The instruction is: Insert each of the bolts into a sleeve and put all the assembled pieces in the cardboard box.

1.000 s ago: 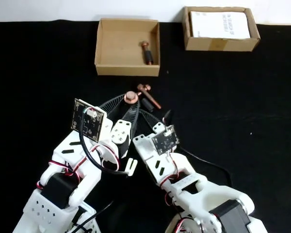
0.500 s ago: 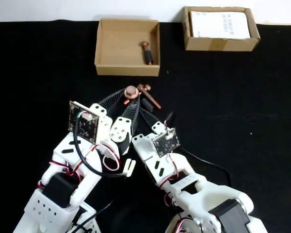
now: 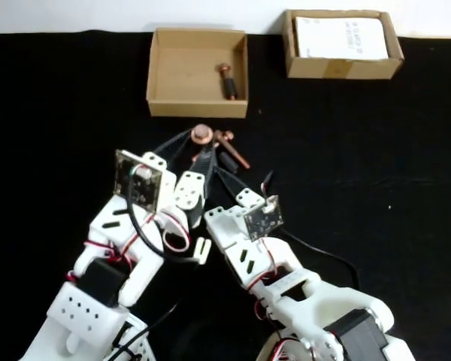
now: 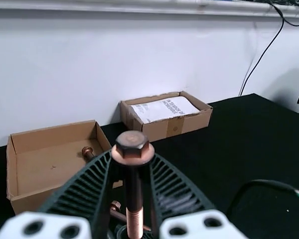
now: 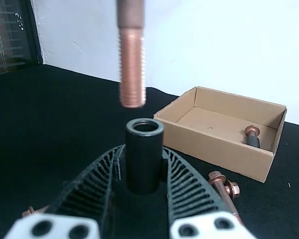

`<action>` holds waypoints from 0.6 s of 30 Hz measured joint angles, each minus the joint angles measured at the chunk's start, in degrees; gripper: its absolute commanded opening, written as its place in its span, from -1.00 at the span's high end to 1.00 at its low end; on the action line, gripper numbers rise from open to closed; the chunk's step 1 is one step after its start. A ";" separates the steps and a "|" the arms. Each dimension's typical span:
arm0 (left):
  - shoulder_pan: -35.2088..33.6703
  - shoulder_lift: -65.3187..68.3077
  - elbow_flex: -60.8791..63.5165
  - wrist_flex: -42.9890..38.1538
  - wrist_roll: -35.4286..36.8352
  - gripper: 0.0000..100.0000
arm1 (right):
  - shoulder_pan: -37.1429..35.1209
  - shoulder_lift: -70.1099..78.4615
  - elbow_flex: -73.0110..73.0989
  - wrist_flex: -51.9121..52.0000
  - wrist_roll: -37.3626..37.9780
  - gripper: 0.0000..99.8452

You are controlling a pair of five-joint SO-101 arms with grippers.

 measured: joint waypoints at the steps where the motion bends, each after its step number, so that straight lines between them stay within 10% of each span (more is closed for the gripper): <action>1: 0.00 0.62 0.00 -0.44 0.00 0.98 | 0.00 0.00 0.00 0.00 0.00 0.99; 18: -0.35 1.32 3.43 -2.11 -0.26 0.98 | 0.00 0.09 0.00 0.00 0.00 0.99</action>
